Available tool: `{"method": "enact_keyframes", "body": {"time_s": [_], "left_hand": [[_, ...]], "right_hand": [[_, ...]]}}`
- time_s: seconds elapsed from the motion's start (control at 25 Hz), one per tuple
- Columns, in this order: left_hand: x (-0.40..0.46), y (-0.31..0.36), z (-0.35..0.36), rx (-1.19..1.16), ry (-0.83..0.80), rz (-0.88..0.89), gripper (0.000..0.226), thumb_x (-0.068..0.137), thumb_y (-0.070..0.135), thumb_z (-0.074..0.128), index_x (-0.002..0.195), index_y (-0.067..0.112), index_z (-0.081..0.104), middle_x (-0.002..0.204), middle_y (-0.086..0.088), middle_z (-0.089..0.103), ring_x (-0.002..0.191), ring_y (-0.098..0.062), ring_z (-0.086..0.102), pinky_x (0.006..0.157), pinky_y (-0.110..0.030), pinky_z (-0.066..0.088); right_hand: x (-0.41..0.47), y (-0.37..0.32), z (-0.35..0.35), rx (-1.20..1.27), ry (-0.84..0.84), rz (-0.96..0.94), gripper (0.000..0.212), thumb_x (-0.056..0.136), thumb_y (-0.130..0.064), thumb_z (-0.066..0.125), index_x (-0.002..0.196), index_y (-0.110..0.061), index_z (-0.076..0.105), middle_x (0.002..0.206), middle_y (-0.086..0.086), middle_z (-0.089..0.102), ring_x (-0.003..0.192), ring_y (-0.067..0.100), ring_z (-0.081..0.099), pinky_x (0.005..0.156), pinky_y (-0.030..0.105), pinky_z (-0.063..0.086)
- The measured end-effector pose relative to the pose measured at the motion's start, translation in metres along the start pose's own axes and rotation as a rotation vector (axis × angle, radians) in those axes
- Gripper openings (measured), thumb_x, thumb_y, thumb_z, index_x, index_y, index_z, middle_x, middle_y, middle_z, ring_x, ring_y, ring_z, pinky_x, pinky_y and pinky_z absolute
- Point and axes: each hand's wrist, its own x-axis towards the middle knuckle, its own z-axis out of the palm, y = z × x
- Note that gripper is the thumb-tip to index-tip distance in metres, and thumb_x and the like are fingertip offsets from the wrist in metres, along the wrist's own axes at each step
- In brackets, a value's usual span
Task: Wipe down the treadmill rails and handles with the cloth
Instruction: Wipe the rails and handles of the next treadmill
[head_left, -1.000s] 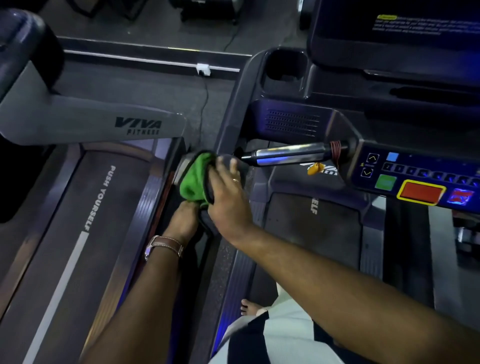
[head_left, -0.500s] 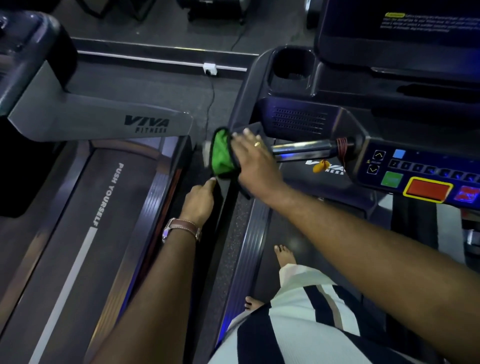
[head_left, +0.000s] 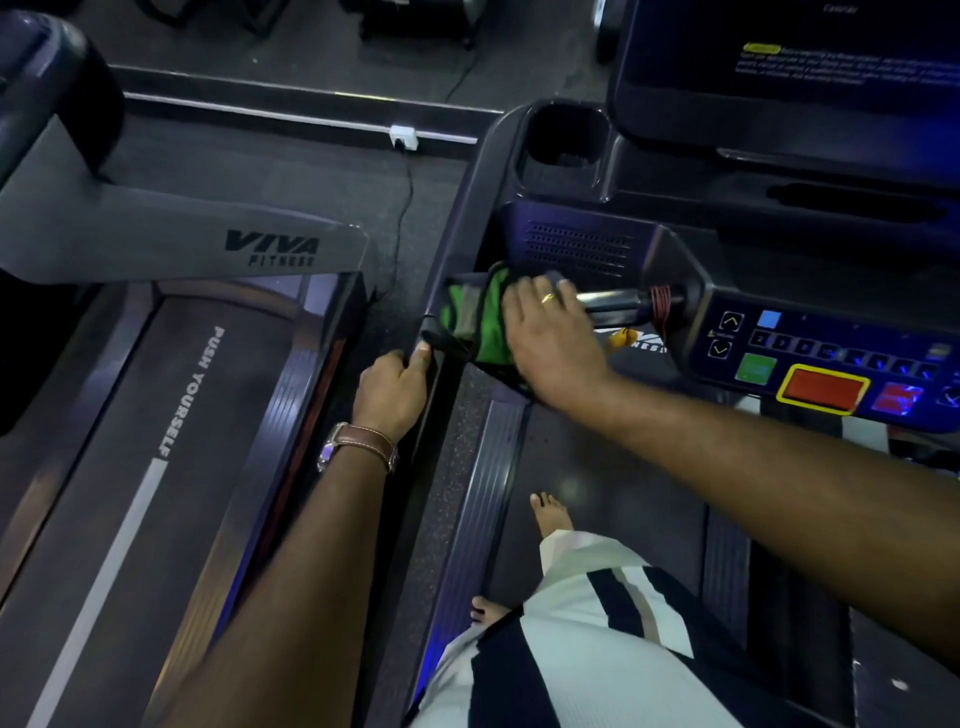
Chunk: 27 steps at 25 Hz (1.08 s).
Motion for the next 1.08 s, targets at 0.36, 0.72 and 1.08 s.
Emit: {"method": "enact_keyframes", "body": {"time_s": [0.36,0.72,1.08], "left_hand": [[0.004,0.033,0.027,0.345,0.213,0.147,0.053,0.096,0.052,0.036,0.111,0.003,0.048,0.116,-0.022,0.058,0.103,-0.042,0.057,0.075,-0.043,0.041],[-0.001,0.034,0.024,0.402,0.285,0.151,0.059,0.096,0.059,0.031,0.104,0.003,0.05,0.104,-0.021,0.063,0.089,-0.042,0.062,0.061,-0.038,0.034],[0.0,0.04,0.029,0.452,0.273,0.148,0.057,0.097,0.055,0.029,0.106,0.002,0.047,0.105,-0.022,0.061,0.087,-0.044,0.062,0.062,-0.04,0.035]], "right_hand": [[0.024,0.025,-0.013,0.055,-0.134,0.129,0.035,0.079,-0.015,0.063,0.113,-0.013,0.057,0.105,0.011,0.064,0.095,0.033,0.062,0.074,0.042,0.047],[-0.002,0.11,-0.032,-0.008,-0.316,0.143,0.052,0.067,-0.023,0.073,0.115,-0.018,0.05,0.1,0.004,0.067,0.095,0.026,0.065,0.1,0.043,0.034],[0.045,-0.002,-0.015,0.017,-0.114,0.21,0.016,0.085,-0.021,0.055,0.096,-0.019,0.067,0.093,0.006,0.072,0.083,0.027,0.066,0.07,0.035,0.039]]}}
